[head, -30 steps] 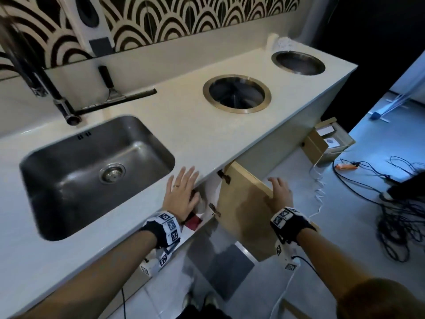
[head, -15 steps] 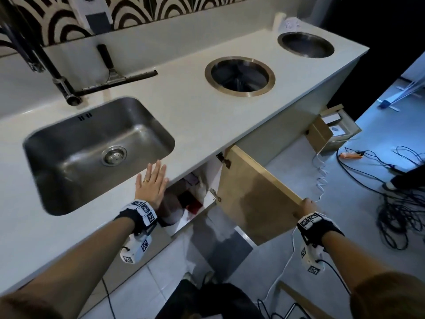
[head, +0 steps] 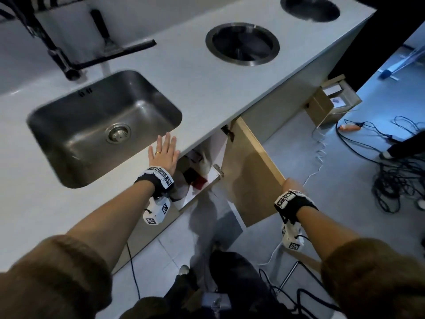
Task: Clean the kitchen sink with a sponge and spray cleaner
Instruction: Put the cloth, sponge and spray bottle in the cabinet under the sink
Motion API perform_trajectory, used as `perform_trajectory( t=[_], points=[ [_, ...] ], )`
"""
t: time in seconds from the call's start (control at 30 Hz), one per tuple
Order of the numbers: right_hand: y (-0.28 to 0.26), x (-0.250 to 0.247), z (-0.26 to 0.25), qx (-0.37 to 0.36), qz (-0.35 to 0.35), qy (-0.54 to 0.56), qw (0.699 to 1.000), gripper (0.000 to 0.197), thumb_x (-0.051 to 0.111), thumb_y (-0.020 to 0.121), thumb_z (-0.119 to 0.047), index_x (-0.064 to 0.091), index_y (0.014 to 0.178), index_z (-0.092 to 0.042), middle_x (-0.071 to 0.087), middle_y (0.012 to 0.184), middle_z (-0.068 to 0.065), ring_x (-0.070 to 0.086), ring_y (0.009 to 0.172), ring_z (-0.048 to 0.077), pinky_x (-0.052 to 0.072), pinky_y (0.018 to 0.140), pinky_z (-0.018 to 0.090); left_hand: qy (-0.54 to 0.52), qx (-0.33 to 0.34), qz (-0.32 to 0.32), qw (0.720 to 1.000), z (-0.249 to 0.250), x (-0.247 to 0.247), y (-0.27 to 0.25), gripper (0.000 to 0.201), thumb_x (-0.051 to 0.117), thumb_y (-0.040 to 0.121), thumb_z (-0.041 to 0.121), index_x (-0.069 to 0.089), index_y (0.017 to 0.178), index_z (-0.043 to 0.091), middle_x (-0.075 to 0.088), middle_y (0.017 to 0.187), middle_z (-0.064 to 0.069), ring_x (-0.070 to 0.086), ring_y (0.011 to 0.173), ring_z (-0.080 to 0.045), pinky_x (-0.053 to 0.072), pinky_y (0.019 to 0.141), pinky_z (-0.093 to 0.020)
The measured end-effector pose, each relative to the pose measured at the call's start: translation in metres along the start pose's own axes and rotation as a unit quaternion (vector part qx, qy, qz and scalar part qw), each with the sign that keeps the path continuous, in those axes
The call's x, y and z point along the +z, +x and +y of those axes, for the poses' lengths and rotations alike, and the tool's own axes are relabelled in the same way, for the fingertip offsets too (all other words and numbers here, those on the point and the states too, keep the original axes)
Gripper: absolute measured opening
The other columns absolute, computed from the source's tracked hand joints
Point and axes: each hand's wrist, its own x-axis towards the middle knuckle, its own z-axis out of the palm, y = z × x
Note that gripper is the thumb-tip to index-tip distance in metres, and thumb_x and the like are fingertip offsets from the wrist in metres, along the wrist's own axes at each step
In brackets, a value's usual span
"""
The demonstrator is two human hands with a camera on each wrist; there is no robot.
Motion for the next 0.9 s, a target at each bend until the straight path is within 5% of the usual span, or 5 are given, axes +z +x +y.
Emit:
perform_trajectory(
  t=[0.37,0.57,0.77,0.9],
  points=[
    [-0.074,0.043,-0.064,-0.032,-0.03,0.092,0.995,0.023,0.044,0.095,-0.005,0.059,0.111,0.0,0.062,0.116,0.018,0.061,0.108,0.035,0.048,0.088,0.039,0.011,0.021,-0.024,0.999,-0.004,-0.003,0.002,0.054,0.016,0.103,0.032,-0.004,0.152,0.02,-0.016,0.159,0.001,-0.016,0.146,-0.024,-0.005,0.117,-0.051],
    [-0.103,0.055,-0.115,-0.051,-0.039,0.133,0.989,0.031,0.034,0.095,0.001,0.058,0.115,0.004,0.061,0.118,0.022,0.06,0.107,0.037,0.049,0.084,0.04,0.001,0.033,-0.016,0.999,-0.007,-0.001,0.0,0.054,0.018,0.103,0.033,-0.001,0.152,0.02,-0.014,0.159,0.001,-0.014,0.147,-0.024,-0.003,0.117,-0.05],
    [-0.122,0.059,-0.175,-0.08,-0.064,0.199,0.975,0.03,0.042,0.092,-0.005,0.061,0.113,0.006,0.062,0.115,0.024,0.06,0.105,0.039,0.047,0.076,0.036,0.001,0.032,-0.019,0.999,-0.007,-0.001,0.003,0.055,0.018,0.103,0.034,-0.003,0.152,0.02,-0.016,0.159,0.001,-0.016,0.146,-0.024,-0.004,0.117,-0.05],
    [-0.134,0.058,-0.209,-0.088,-0.093,0.247,0.96,0.025,0.048,0.091,-0.006,0.063,0.105,0.009,0.065,0.109,0.023,0.062,0.103,0.039,0.051,0.086,0.04,0.0,0.03,-0.019,0.999,-0.007,0.0,0.003,0.055,0.017,0.103,0.034,-0.003,0.152,0.02,-0.016,0.159,0.001,-0.016,0.146,-0.024,-0.005,0.117,-0.05]
  ],
)
